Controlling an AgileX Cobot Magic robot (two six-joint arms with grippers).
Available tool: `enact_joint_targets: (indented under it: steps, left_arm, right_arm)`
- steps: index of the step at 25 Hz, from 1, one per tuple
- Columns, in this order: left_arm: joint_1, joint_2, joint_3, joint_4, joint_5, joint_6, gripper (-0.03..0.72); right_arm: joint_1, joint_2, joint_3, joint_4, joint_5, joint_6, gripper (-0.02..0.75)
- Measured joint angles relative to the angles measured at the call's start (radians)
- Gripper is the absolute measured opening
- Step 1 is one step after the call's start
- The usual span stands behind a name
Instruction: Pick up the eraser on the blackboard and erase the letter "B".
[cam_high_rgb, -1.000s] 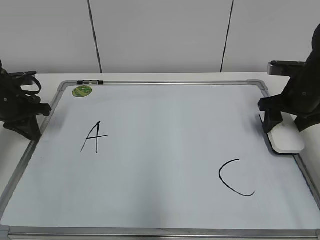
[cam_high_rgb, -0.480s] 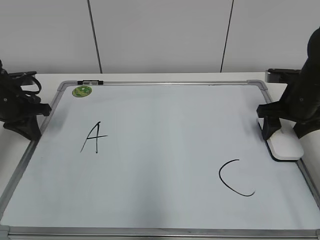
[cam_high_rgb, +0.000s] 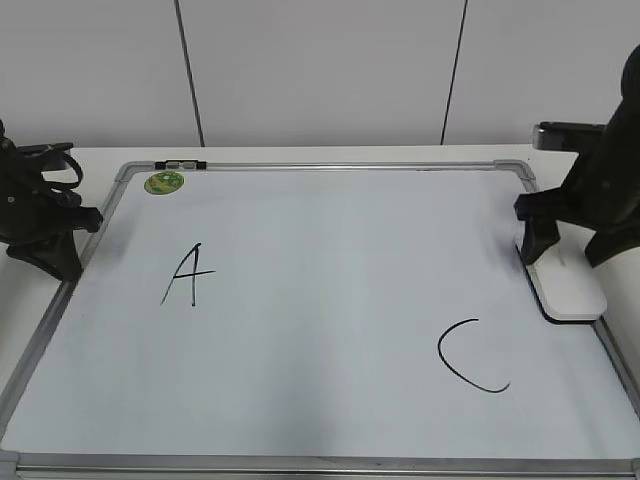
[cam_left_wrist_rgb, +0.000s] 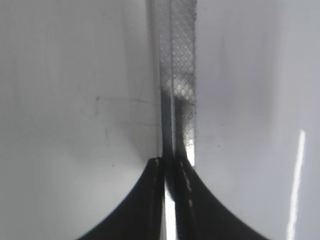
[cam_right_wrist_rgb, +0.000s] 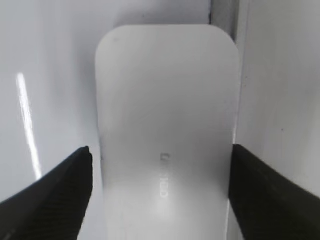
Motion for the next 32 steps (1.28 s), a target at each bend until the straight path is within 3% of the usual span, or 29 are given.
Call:
enact_joint_targets:
  steps: [10, 12, 18, 20, 25, 32]
  left_arm:
    - [0.000, 0.000, -0.003, 0.000, 0.004, 0.006, 0.068]
    - [0.000, 0.006, -0.020, 0.002, 0.033, 0.008, 0.131]
    - [0.000, 0.022, -0.171, 0.004, 0.195, 0.008, 0.425]
    - [0.000, 0.020, -0.235, 0.004, 0.253, 0.008, 0.471]
    - [0.000, -0.040, -0.343, 0.004, 0.328, -0.008, 0.500]
    - [-0.017, -0.252, -0.354, 0.010, 0.349, -0.027, 0.501]
  right_arm:
    - [0.000, -0.149, -0.176, -0.042, 0.205, -0.008, 0.631]
    - [0.000, -0.177, -0.191, -0.042, 0.224, -0.015, 0.627]
    - [0.000, -0.260, -0.211, -0.034, 0.286, -0.039, 0.615]
    - [0.000, -0.285, -0.212, -0.034, 0.317, -0.052, 0.612]
    - [0.000, -0.353, -0.212, -0.032, 0.355, -0.073, 0.602]
    - [0.000, -0.462, -0.212, -0.015, 0.362, -0.076, 0.595]
